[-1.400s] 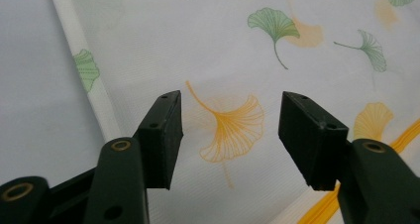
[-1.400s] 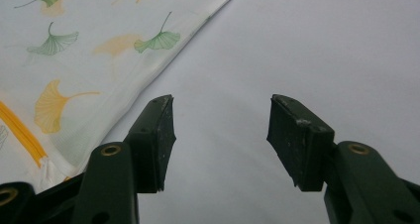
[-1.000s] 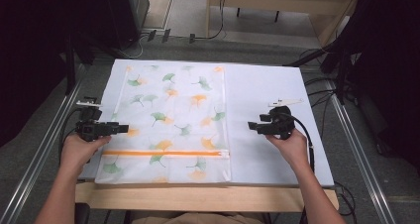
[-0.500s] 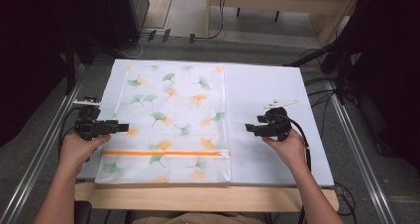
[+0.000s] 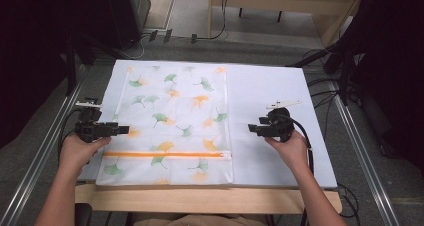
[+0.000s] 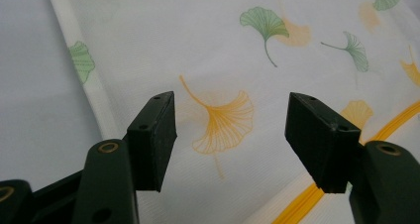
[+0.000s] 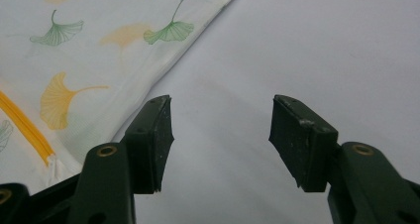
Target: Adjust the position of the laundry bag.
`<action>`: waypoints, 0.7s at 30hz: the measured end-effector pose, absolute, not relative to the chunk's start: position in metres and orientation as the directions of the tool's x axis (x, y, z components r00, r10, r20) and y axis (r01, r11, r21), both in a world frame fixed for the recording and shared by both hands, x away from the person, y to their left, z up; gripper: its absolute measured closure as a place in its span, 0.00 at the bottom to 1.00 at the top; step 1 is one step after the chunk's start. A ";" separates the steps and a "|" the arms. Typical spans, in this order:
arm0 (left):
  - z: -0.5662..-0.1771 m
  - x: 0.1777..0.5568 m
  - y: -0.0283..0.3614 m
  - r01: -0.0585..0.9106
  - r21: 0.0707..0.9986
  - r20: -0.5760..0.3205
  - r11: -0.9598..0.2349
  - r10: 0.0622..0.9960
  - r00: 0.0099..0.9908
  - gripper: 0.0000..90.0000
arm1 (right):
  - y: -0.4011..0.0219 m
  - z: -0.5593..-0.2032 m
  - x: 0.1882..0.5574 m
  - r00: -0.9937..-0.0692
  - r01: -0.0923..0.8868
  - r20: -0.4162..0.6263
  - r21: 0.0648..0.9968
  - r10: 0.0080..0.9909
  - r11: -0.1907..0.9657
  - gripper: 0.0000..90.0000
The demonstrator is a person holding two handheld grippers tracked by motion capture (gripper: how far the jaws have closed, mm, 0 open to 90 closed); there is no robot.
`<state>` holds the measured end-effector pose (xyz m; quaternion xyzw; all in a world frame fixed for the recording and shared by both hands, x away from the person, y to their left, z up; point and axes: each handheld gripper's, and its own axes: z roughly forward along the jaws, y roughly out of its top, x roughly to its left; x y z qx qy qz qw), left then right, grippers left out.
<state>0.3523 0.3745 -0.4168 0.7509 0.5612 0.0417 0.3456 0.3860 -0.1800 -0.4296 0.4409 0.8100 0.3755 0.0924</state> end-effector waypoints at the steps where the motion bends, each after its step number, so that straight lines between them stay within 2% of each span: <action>1: -0.417 0.352 0.375 0.814 0.566 -0.324 -0.133 0.872 0.367 0.42 | -0.180 -0.430 0.386 -0.596 0.643 0.177 0.690 0.783 0.334 0.49; 21: -0.419 0.344 0.384 0.827 0.549 -0.300 -0.120 0.896 0.329 0.43 | -0.162 -0.428 0.388 -0.621 0.636 0.181 0.686 0.763 0.354 0.53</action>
